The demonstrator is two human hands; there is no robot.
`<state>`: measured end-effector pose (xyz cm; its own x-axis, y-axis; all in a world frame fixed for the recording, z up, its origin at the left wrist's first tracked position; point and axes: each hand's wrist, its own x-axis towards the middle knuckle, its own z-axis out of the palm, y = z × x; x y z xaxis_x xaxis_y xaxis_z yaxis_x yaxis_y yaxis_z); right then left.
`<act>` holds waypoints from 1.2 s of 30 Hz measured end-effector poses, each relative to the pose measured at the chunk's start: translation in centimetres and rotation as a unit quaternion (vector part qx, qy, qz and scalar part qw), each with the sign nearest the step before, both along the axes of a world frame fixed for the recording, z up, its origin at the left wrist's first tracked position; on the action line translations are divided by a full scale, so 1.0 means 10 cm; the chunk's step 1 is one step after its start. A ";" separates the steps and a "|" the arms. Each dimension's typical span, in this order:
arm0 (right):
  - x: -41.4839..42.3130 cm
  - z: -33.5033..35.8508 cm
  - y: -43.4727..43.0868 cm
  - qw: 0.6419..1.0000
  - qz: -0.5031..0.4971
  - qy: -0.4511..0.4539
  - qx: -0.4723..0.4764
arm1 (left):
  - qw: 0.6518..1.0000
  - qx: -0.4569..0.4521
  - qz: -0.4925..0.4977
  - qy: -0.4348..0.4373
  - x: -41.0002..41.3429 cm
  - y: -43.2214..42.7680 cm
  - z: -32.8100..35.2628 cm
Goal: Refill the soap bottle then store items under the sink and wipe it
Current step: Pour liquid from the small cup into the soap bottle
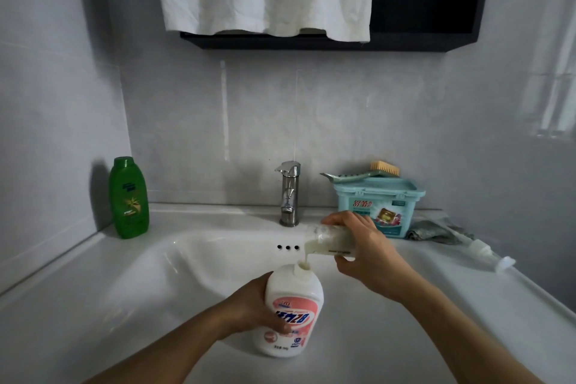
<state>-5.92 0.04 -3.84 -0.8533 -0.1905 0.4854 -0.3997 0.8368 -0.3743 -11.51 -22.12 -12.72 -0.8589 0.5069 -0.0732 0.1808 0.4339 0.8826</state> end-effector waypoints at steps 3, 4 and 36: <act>0.00 0.00 0.00 1.000 -0.005 -0.005 0.000 | 1.000 -0.003 0.000 0.005 -0.02 -0.01 -0.01; 0.00 0.00 0.00 1.000 -0.006 -0.007 0.001 | 1.000 -0.004 -0.001 0.005 -0.02 -0.01 -0.01; -0.01 -0.01 0.01 1.000 -0.002 -0.004 0.001 | 1.000 0.006 -0.005 -0.002 -0.02 -0.01 -0.02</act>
<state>-5.97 0.11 -3.96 -0.8574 -0.1893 0.4785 -0.3944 0.8390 -0.3748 -11.72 -22.17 -12.88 -0.8535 0.5164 -0.0700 0.1816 0.4206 0.8889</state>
